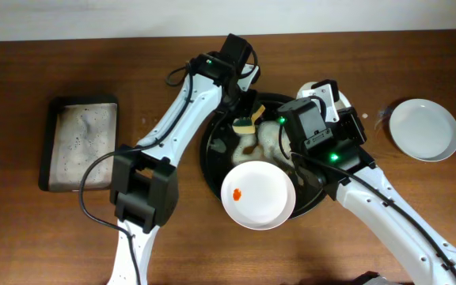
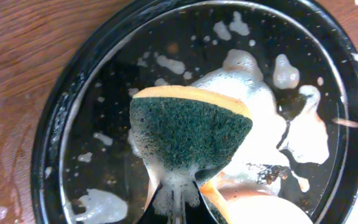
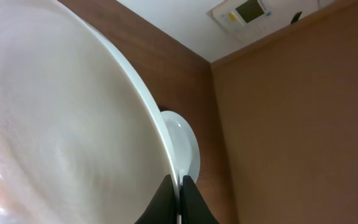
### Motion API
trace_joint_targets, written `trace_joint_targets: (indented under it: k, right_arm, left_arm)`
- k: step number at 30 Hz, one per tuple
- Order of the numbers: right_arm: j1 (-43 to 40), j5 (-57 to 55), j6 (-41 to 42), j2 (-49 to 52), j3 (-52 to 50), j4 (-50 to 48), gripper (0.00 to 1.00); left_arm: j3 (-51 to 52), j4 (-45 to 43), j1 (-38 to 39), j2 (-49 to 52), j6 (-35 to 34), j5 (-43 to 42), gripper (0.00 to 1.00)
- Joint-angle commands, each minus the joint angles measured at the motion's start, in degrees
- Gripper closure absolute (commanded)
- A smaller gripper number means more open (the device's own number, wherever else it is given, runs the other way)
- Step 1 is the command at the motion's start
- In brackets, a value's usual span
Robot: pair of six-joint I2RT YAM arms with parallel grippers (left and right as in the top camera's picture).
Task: Clean dirty plates on tray and stack at the side
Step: 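Scrub the tilted white plate with the sponge in the left gripper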
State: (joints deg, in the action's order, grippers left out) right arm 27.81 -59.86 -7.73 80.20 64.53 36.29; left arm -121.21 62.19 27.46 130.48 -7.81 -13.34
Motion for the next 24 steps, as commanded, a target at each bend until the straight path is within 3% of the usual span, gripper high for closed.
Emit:
trace_joint_targets:
  k: [1,7,9,11,15,18,24]
  right_arm:
    - [0.74,-2.51,-0.44,-0.33,0.63,-0.39,0.96]
    - [0.74,-2.03,-0.39,0.00,0.63,-0.42,0.96]
    - [0.72,2.97,1.07,0.22,0.63,-0.02,0.96]
    - [0.15,7.98,9.57,0.70,0.63,2.51,0.96]
    - [-3.69,16.48,19.12,2.25,0.63,6.21,0.96]
    - [-8.28,22.86,33.46,5.44,0.63,10.88,0.96]
    - [-9.14,25.66,41.94,9.11,0.63,13.81,0.96]
  left_arm:
    - [-0.90,0.28,-1.51,-2.03,1.09,-0.85,1.00]
    - [-0.90,0.28,-1.51,-2.03,1.09,-0.90,1.00]
    - [-0.90,0.26,-1.49,-2.03,1.09,-0.87,1.00]
    - [-0.90,0.52,-1.79,-2.03,1.09,-0.87,1.00]
    - [-0.90,0.26,-2.03,-2.03,1.11,-3.52,1.00]
    - [-0.90,-1.38,-2.03,-2.03,1.09,-6.82,1.00]
    - [-0.68,-7.15,-0.50,-1.66,0.66,-14.82,0.98]
